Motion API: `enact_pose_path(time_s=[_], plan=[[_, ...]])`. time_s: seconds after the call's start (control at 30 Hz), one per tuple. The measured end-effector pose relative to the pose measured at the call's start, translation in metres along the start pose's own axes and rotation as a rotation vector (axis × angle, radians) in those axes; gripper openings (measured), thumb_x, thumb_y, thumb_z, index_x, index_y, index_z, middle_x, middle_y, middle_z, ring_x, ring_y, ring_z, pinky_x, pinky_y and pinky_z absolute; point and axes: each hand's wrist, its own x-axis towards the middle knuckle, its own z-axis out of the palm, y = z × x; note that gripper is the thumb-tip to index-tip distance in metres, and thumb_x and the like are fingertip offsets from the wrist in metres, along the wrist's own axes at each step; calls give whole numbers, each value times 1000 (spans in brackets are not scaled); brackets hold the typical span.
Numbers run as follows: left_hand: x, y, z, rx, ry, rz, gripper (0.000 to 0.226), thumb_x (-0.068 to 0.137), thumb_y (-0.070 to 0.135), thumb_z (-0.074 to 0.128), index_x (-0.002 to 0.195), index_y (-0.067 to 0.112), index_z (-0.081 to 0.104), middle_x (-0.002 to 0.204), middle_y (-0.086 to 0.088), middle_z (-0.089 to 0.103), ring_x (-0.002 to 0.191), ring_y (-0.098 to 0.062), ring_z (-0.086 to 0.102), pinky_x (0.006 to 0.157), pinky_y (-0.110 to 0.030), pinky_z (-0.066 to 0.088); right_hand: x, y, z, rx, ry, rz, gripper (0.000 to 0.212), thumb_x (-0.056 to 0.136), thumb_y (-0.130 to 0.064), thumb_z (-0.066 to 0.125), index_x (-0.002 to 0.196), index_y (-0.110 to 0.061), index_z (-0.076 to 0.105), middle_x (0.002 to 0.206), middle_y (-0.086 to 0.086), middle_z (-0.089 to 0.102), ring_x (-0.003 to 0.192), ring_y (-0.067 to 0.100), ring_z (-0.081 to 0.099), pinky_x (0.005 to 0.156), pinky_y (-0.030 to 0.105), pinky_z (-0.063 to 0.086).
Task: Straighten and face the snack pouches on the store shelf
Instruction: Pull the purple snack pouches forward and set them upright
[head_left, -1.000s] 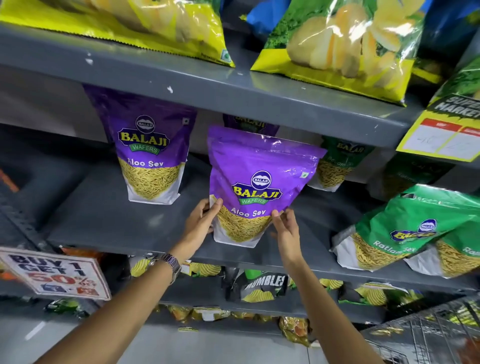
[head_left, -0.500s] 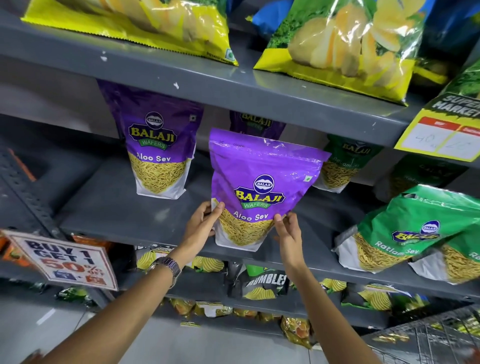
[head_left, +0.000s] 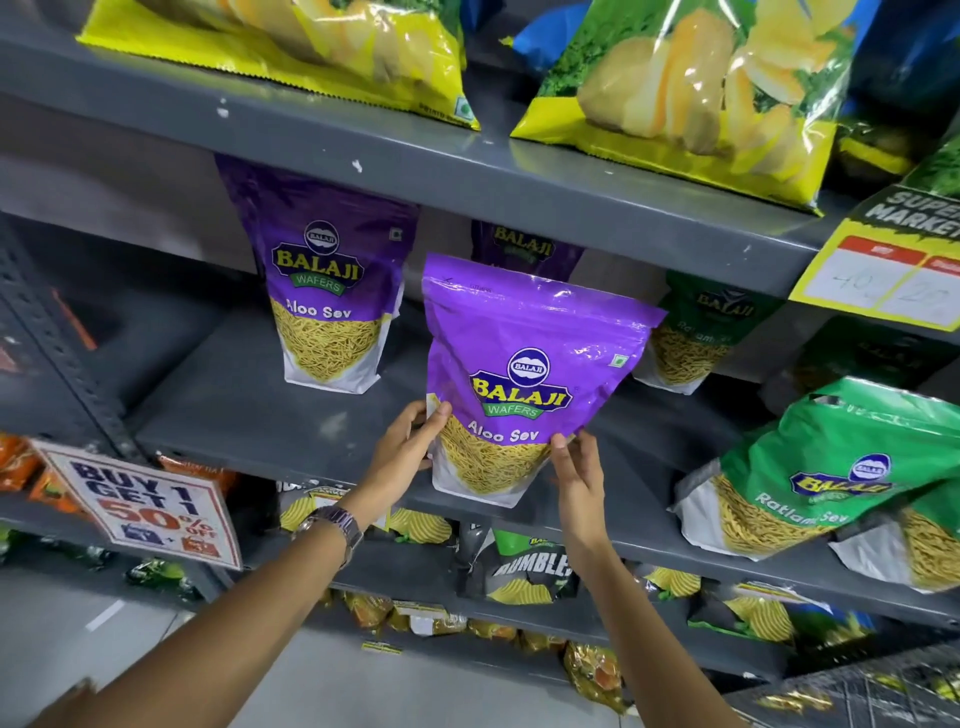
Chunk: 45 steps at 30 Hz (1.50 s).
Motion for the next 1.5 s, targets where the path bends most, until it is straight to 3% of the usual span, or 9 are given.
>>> enact_pose_path(time_s=[0.17,0.3,0.43,0.6,0.77,0.87,1.03,1.2,1.5], plan=[[-2,-10,-11,-38,184,113,34,79,57,58,107,38,55,118,13,59,107,2,55,95,-34,47,-37,22,16,-261,401,-332,44,84,-45,54,118,-18,48,116,-2,54,115,15,51,97,34,41],[1,-18,-50,-120,444,214,20,88,31,60,107,23,59,116,7,61,100,7,58,97,-39,47,-58,33,64,-399,13,-527,23,87,-31,52,109,-24,48,102,-2,56,100,13,55,86,26,44],[19,-11,-112,-141,613,275,17,90,21,58,107,26,56,110,2,61,99,-4,58,97,-42,43,-36,33,142,-344,-333,-277,29,87,-38,53,113,-43,41,113,-12,52,103,7,54,85,15,45],[59,2,-172,-144,550,123,45,91,40,53,134,28,42,143,1,43,126,-9,43,111,-45,35,35,25,215,-167,-76,-31,52,92,-24,54,139,-18,31,139,9,42,127,22,43,111,38,34],[88,33,-181,-197,465,69,65,90,49,48,147,27,24,153,1,32,131,-11,37,111,-43,31,101,2,240,-10,70,189,56,97,-30,41,145,-7,21,146,13,36,130,19,40,104,28,33],[97,33,-182,-95,324,35,77,75,70,51,141,32,36,141,3,51,120,-11,50,109,-42,36,106,-2,244,21,-36,161,51,95,-35,43,137,-8,34,128,6,49,114,17,49,96,31,43],[101,24,-191,-32,250,-8,68,58,84,47,109,40,54,117,7,64,111,-16,59,104,-46,43,101,9,244,-104,-66,194,99,65,-70,45,143,-13,26,147,11,42,131,27,45,110,51,36],[87,21,-196,-43,209,20,51,78,69,47,113,32,51,105,12,65,100,-8,62,88,-32,49,82,5,239,-125,-85,166,28,94,-47,40,116,-30,41,116,0,59,112,23,58,104,51,43],[51,15,-195,-61,213,28,37,95,47,37,119,21,47,102,13,62,92,0,59,69,-21,46,41,6,228,-101,-145,130,17,95,-46,36,101,-34,47,103,-18,58,103,12,58,104,53,43]])
